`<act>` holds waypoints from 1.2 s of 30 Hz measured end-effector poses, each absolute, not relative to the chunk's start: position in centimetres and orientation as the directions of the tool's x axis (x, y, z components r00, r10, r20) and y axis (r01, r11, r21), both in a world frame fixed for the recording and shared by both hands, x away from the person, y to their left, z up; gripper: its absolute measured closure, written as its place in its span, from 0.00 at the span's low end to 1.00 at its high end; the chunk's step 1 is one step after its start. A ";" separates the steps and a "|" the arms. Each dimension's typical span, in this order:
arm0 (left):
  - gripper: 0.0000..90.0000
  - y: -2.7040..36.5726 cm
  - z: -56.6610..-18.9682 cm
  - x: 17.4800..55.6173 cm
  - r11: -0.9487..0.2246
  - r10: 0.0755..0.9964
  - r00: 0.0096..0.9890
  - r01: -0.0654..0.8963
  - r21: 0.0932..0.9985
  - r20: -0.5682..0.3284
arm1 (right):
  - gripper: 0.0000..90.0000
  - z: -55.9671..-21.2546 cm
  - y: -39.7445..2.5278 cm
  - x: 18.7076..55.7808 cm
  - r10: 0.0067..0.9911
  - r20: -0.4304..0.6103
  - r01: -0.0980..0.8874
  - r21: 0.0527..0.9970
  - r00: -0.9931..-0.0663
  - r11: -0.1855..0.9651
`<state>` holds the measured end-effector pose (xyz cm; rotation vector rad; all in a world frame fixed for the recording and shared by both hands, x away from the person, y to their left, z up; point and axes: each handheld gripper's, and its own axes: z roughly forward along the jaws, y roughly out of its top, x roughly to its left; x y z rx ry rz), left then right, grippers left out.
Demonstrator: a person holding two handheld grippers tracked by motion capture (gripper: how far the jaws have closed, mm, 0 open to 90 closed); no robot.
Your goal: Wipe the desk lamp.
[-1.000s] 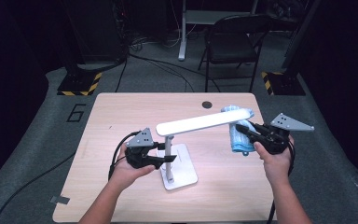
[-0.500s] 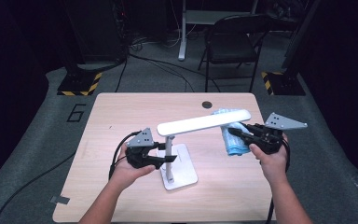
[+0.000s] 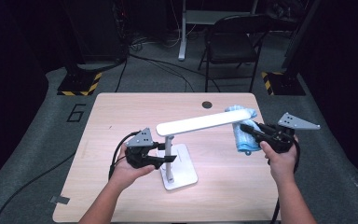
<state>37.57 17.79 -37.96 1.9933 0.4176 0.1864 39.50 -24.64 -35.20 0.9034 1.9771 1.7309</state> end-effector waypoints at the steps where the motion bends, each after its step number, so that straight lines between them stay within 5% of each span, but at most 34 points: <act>1: 0.58 17.8 -38.0 37.6 -0.397 0.370 0.927 0.209 0.894 -0.053 | 0.80 -35.0 -24.1 39.4 0.660 0.133 0.222 0.974 -0.740 0.052; 20: 0.58 17.5 -38.1 37.4 -0.382 0.385 0.921 0.214 0.899 -0.055 | 0.79 -32.7 -12.0 36.4 0.461 0.079 0.163 0.976 -0.884 0.147; 36: 0.57 17.6 -38.3 37.5 -0.362 0.380 0.922 0.223 0.905 -0.076 | 0.80 -32.0 -12.6 34.3 0.364 0.065 0.134 0.977 -0.929 0.166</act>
